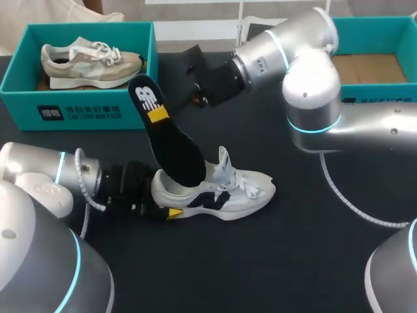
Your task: Take the shoe out of the shoebox, open the shoe tongue, remove and reinsert the insole, then place the shoe into the shoebox
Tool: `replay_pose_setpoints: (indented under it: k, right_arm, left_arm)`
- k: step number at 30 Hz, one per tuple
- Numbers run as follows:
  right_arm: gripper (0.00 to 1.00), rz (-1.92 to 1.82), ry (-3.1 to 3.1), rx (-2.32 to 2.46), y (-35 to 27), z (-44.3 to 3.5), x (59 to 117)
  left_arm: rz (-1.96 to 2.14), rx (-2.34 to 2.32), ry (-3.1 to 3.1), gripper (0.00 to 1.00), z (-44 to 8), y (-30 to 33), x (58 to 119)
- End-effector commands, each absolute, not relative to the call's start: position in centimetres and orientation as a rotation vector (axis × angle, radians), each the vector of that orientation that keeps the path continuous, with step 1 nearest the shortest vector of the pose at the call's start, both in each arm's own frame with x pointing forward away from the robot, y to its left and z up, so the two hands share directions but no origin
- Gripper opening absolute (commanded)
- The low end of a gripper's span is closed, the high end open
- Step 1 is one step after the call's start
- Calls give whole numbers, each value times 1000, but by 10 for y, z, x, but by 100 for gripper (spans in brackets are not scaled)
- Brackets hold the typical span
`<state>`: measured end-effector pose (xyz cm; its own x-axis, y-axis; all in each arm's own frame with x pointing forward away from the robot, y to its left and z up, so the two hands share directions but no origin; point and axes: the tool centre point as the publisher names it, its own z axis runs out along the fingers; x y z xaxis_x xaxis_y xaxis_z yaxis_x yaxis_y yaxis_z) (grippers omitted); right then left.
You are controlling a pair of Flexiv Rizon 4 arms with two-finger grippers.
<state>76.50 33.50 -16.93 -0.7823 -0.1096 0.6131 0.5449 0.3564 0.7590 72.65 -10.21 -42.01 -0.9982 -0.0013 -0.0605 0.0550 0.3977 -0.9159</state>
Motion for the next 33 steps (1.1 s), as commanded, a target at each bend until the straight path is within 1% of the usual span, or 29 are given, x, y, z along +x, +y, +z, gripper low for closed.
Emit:
replay_pose_setpoints:
  k: [1,8,13,27,33]
  right_arm:
    - [0,-1520,-1987,-459,320,-143,758]
    - [0,-1521,-1904,-484,307,-102,763]
    - [0,-1542,-1895,-546,283,-86,749]
    - [0,-1542,-1895,-546,283,-86,749]
    - [0,-1611,-1806,-691,248,-67,739]
  left_arm:
    - [-1694,49,2583,0,-423,-103,726]
    - [-1694,49,2583,0,-423,-103,726]
    - [-1694,49,2583,0,-423,-103,726]
    - [-1694,49,2583,0,-423,-103,726]
    - [-1694,49,2583,0,-423,-103,726]
